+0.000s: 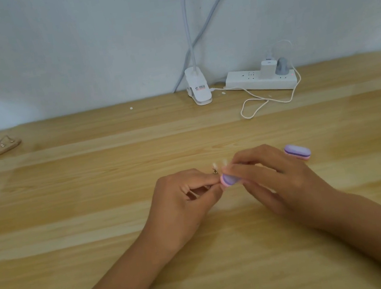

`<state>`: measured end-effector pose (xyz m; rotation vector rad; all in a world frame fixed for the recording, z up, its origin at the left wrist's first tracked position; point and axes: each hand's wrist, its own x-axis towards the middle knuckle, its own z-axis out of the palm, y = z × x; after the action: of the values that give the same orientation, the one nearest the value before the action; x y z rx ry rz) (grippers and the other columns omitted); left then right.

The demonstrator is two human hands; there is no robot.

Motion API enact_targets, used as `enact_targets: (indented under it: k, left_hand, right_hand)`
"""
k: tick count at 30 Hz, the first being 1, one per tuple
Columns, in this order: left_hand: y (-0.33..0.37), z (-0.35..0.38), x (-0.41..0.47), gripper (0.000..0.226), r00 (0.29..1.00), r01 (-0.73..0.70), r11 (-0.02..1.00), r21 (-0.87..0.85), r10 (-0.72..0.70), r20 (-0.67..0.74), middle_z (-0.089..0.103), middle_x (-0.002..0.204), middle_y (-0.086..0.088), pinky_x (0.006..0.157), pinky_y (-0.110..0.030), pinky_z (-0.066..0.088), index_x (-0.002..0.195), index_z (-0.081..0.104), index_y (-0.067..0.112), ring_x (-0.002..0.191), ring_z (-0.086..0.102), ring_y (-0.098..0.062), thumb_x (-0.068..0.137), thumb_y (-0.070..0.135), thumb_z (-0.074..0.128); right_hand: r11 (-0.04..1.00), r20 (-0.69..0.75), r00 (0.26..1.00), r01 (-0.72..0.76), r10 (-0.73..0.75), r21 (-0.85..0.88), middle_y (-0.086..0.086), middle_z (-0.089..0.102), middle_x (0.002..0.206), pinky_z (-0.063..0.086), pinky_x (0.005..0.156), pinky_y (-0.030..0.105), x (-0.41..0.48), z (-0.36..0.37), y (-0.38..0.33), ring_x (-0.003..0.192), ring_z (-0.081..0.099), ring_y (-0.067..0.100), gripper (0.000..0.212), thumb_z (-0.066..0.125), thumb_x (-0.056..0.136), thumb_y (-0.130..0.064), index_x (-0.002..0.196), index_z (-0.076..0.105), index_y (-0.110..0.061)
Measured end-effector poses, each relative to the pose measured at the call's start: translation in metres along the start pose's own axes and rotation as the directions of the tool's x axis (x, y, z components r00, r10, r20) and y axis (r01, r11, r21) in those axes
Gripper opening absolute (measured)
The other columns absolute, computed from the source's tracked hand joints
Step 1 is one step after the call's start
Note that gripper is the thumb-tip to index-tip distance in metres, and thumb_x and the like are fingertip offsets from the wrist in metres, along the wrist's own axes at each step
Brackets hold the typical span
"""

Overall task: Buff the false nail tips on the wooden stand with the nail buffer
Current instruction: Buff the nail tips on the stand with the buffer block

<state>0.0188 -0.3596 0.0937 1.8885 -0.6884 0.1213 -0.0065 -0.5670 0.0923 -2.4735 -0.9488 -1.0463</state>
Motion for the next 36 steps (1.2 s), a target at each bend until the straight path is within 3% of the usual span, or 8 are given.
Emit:
enact_targets:
  k: [6, 8, 11, 19, 23, 29, 33, 36]
  left_hand:
    - [0.001, -0.001, 0.001, 0.013, 1.0, -0.023, 0.999, -0.027, 0.023, 0.003, 0.07, 0.071, 0.002, 0.056, -0.026, 0.047, 0.091, 0.079, 0.024, 0.063, 0.062, -0.012, 0.081, 0.028, 0.072]
    - [0.0, 0.0, 0.0, 0.012, 1.0, -0.008, 1.0, -0.022, 0.008, -0.009, 0.07, 0.072, 0.004, 0.056, -0.023, 0.046, 0.091, 0.079, 0.024, 0.063, 0.063, -0.01, 0.082, 0.017, 0.075]
    - [-0.003, 0.0, 0.001, 0.017, 0.999, 0.04, 0.998, -0.043, -0.041, -0.024, 0.071, 0.073, 0.008, 0.058, -0.017, 0.044, 0.09, 0.08, 0.019, 0.063, 0.062, -0.005, 0.08, 0.006, 0.076]
    - [0.0, -0.003, 0.002, 0.017, 0.999, 0.035, 0.999, -0.034, -0.035, -0.02, 0.07, 0.072, 0.01, 0.057, -0.013, 0.041, 0.088, 0.079, 0.027, 0.063, 0.061, -0.002, 0.08, 0.013, 0.077]
    - [-0.001, -0.001, 0.002, 0.018, 0.997, 0.066, 0.998, -0.014, -0.066, -0.044, 0.072, 0.075, 0.008, 0.056, -0.011, 0.041, 0.086, 0.08, 0.022, 0.065, 0.064, -0.002, 0.077, 0.006, 0.079]
    - [0.001, -0.002, 0.001, 0.018, 0.996, 0.077, 0.997, 0.001, -0.077, -0.04, 0.072, 0.073, 0.011, 0.055, -0.014, 0.043, 0.085, 0.079, 0.026, 0.064, 0.063, -0.002, 0.076, 0.01, 0.079]
    - [0.001, -0.002, 0.001, 0.016, 0.995, 0.088, 0.996, 0.015, -0.087, -0.053, 0.073, 0.076, 0.012, 0.055, -0.015, 0.045, 0.084, 0.079, 0.026, 0.065, 0.065, -0.002, 0.077, 0.012, 0.08]
    - [0.0, -0.001, 0.002, 0.014, 0.99, 0.13, 0.992, -0.002, -0.13, -0.063, 0.074, 0.076, 0.012, 0.056, -0.015, 0.045, 0.083, 0.079, 0.024, 0.064, 0.064, -0.001, 0.077, 0.011, 0.08]
  right_hand:
    - [0.998, 0.031, 0.999, 0.032, -0.034, 0.047, 0.012, 0.069, 0.106, 0.046, 0.086, 0.017, -0.002, 0.005, -0.006, 0.09, 0.065, 0.024, 0.037, 0.058, 0.086, 0.014, 0.114, 0.074, -0.004]
    - [1.0, 0.033, 0.999, 0.024, -0.025, 0.019, 0.01, 0.069, 0.106, 0.038, 0.089, 0.009, -0.002, 0.001, 0.002, 0.091, 0.064, 0.021, 0.036, 0.057, 0.087, 0.013, 0.112, 0.075, -0.005]
    - [0.997, 0.038, 0.998, -0.046, 0.044, 0.056, 0.012, 0.068, 0.106, 0.049, 0.085, 0.022, -0.005, 0.0, 0.01, 0.09, 0.067, 0.025, 0.036, 0.066, 0.084, 0.012, 0.116, 0.072, -0.004]
    - [0.999, 0.024, 0.999, -0.023, 0.022, 0.045, 0.014, 0.068, 0.107, 0.043, 0.089, 0.015, -0.001, 0.006, -0.003, 0.09, 0.067, 0.026, 0.031, 0.065, 0.086, 0.01, 0.114, 0.073, -0.001]
    - [0.997, 0.06, 0.996, -0.057, 0.061, -0.057, 0.009, 0.07, 0.101, 0.027, 0.088, 0.0, 0.0, 0.001, 0.003, 0.083, 0.068, 0.025, 0.039, 0.07, 0.077, 0.018, 0.108, 0.076, -0.004]
    - [0.996, 0.019, 0.999, -0.043, 0.042, 0.073, 0.013, 0.068, 0.106, 0.046, 0.087, 0.019, -0.001, 0.006, -0.007, 0.09, 0.066, 0.026, 0.028, 0.063, 0.088, 0.008, 0.112, 0.074, -0.002]
    - [0.998, 0.015, 1.0, -0.02, 0.021, -0.052, 0.009, 0.07, 0.1, 0.037, 0.087, 0.007, 0.0, 0.002, -0.002, 0.084, 0.066, 0.022, 0.034, 0.066, 0.081, 0.016, 0.104, 0.077, -0.006]
    - [0.997, -0.039, 0.996, -0.077, 0.077, -0.017, 0.009, 0.07, 0.1, 0.05, 0.08, 0.02, -0.001, -0.001, 0.003, 0.086, 0.068, 0.024, 0.035, 0.072, 0.079, 0.017, 0.107, 0.076, -0.003]
